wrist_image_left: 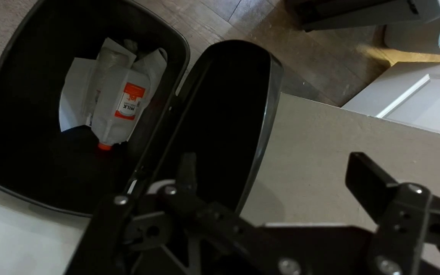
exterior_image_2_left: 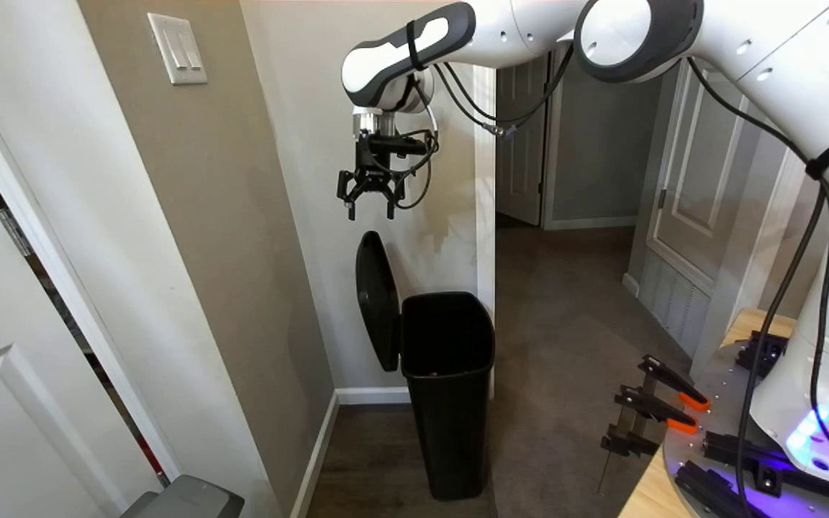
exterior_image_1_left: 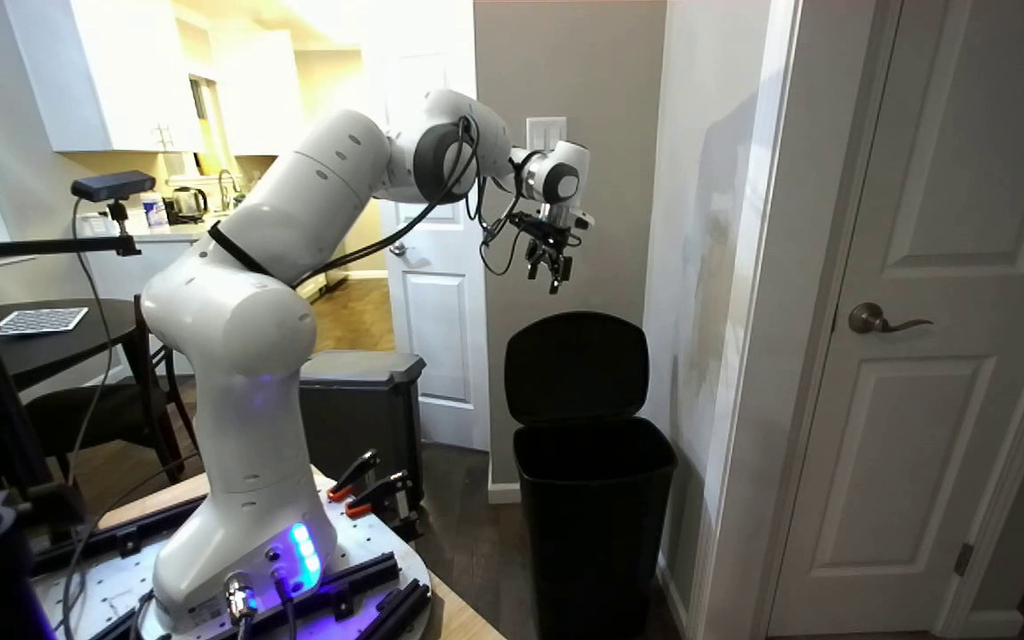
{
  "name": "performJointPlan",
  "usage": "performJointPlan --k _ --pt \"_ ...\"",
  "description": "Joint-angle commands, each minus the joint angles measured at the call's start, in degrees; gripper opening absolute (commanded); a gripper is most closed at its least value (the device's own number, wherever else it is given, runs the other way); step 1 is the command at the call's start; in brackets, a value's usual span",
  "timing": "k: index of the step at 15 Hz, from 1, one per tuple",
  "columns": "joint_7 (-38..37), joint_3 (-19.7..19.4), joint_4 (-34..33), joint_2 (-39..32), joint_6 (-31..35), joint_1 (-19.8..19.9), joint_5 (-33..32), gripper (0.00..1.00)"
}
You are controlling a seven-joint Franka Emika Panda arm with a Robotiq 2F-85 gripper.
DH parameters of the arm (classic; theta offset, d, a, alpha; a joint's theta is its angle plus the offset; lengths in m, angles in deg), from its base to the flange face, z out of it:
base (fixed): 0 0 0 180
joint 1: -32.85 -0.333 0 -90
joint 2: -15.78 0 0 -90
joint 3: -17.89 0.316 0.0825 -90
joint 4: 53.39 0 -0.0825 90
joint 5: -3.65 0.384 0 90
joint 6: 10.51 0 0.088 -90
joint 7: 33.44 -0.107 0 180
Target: Close the dust bin
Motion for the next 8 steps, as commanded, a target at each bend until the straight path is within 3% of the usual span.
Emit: performJointPlan --k 1,8 --pt "0.0 0.0 -0.2 -0.1 -0.2 0.0 0.0 1.0" --pt "-0.6 -0.1 -3.1 -3.0 0.4 -0.1 0.2 1.0"
